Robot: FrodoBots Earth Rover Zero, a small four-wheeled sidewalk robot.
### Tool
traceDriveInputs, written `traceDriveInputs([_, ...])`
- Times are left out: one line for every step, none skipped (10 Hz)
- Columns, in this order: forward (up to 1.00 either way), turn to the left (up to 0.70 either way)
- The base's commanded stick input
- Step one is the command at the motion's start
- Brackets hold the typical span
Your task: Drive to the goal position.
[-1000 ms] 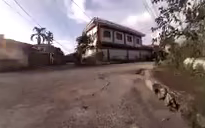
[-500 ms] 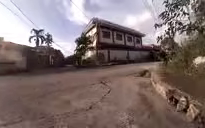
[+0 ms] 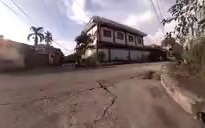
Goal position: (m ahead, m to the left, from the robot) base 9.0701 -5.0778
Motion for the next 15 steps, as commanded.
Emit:
traceDriveInputs([1.00, -0.40])
traceDriveInputs([1.00, -0.40])
traceDriveInputs([1.00, -0.40])
traceDriveInputs([1.00, -0.40])
traceDriveInputs([1.00, -0.05])
traceDriveInputs([1.00, 0.00])
traceDriveInputs([1.00, 0.00])
traceDriveInputs([1.00, 0.00])
traceDriveInputs([1.00, 0.00])
traceDriveInputs([1.00, 0.00])
traceDriveInputs([1.00, 0.00])
traceDriveInputs([1.00, 0.00])
traceDriveInputs([1.00, 0.00])
traceDriveInputs([1.00, 0.00])
traceDriveInputs([1.00, -0.02])
